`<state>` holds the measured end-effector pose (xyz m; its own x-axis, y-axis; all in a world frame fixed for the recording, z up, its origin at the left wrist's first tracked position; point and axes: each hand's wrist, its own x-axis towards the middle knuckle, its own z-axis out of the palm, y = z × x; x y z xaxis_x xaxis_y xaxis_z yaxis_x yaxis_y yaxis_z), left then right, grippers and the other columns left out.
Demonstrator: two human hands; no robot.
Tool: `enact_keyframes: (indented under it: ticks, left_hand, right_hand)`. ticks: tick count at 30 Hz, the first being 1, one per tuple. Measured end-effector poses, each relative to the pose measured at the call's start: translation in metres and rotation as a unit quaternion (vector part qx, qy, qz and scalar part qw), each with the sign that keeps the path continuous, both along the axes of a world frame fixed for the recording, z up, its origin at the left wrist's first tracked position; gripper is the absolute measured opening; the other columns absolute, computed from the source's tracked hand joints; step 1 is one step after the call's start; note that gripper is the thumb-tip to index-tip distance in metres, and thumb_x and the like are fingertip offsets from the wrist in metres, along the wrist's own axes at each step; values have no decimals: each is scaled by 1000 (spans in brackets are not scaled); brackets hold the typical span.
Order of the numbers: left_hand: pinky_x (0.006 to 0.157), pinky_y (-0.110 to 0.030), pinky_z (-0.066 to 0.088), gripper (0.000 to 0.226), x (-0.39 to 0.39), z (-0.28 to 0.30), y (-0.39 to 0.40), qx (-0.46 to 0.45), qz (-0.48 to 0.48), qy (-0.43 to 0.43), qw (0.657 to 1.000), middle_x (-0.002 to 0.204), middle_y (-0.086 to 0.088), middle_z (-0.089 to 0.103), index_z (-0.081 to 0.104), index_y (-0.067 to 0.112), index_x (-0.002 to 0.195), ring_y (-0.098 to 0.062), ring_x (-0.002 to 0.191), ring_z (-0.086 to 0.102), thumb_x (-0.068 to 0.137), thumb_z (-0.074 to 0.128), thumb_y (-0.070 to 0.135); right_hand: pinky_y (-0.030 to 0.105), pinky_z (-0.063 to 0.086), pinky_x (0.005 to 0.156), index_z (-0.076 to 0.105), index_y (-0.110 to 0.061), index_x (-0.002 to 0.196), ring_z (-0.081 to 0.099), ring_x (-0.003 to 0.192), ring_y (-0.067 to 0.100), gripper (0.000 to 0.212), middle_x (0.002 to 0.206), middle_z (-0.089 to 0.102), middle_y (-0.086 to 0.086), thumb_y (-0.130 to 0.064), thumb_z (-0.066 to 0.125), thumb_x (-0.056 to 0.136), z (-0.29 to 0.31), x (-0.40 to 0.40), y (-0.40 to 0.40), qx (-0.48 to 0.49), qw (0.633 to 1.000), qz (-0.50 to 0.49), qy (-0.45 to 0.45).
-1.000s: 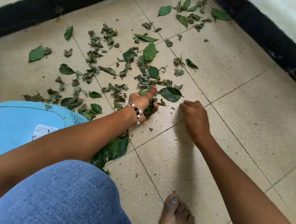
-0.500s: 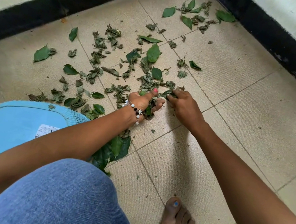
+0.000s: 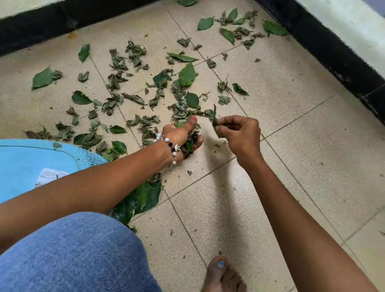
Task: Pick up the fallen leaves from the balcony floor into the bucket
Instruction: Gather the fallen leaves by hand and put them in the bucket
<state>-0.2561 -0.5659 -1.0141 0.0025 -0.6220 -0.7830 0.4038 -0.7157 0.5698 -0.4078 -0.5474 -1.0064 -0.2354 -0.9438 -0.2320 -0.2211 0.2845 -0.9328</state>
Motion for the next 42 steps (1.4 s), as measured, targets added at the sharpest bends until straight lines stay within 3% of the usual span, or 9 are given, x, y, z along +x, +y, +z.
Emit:
enact_keyframes:
  ticks: [3, 9, 13, 15, 19, 22, 26, 38, 42]
  left_hand:
    - [50, -33, 54, 51, -5, -1, -2, 10, -6, 20, 1000, 78, -13, 62, 54, 4, 107, -25, 53, 62, 82, 70, 45]
    - [50, -22, 48, 49, -18, 7, 2, 66, -14, 66, 996, 60, 1, 55, 55, 16, 65, -17, 50, 55, 88, 56, 60]
    - [63, -33, 53, 33, -9, 2, -4, 56, 7, 35, 998, 62, -2, 58, 59, 13, 75, -21, 55, 56, 90, 65, 42]
    - [56, -31, 52, 29, -5, -2, -8, 53, 21, -17, 998, 67, -6, 61, 62, 9, 81, -21, 55, 58, 90, 66, 36]
    - [36, -16, 37, 30, 2, -2, -13, 46, 41, -40, 997, 58, -5, 54, 56, 6, 76, -13, 34, 45, 92, 64, 29]
    - [34, -12, 26, 28, 9, -5, -15, 47, 56, -45, 996, 58, -5, 47, 52, 8, 75, -11, 30, 36, 93, 65, 25]
    - [33, -12, 23, 27, 13, -7, -17, 41, 53, -59, 996, 59, -6, 47, 50, 9, 77, -11, 31, 36, 93, 64, 25]
    - [33, -15, 25, 22, 26, -14, -17, 46, 35, -83, 995, 61, -4, 49, 54, 9, 85, -12, 39, 37, 92, 66, 27]
    - [32, -15, 25, 24, 25, -13, -16, 39, 35, -88, 995, 60, -3, 50, 54, 9, 81, -11, 38, 37, 92, 65, 27]
  right_hand:
    - [26, 59, 74, 72, -12, 89, 70, 82, 17, 21, 91, 73, 7, 5, 73, 77, 15, 24, 9, 15, 997, 37, -63]
    - [30, 48, 65, 77, -9, 95, 63, 77, 24, 27, 86, 73, 10, -8, 51, 85, 7, 52, 35, -170, 926, 169, 290]
    - [47, 19, 111, 63, -24, 126, 38, 136, 19, 38, 132, 61, -2, -10, 54, 91, -2, 35, 36, -89, 887, 317, 323]
    - [51, 8, 116, 55, -32, 134, 22, 146, 14, 45, 147, 46, -4, -8, 50, 96, -1, 23, 32, -52, 908, 334, 247]
    - [40, 48, 102, 68, -19, 114, 60, 115, 11, 28, 121, 67, 2, -3, 58, 93, 9, 5, 13, -60, 994, 85, -28]
    - [28, 50, 95, 71, -11, 110, 64, 83, 0, 21, 104, 73, 5, -8, 66, 90, -10, -14, -9, -38, 976, 38, 212]
    - [29, 33, 90, 64, -10, 123, 52, 112, 30, 34, 118, 62, 14, -10, 64, 90, -43, -18, -19, -26, 909, 123, 397]
    - [54, 16, 118, 21, -25, 153, 8, 146, 37, 60, 162, 10, 9, -15, 45, 99, -49, 14, -53, -2, 789, 387, 478]
    - [49, 10, 121, 19, -21, 154, 10, 147, 37, 56, 161, 11, 11, -31, 39, 102, -54, 23, -31, -19, 810, 378, 449]
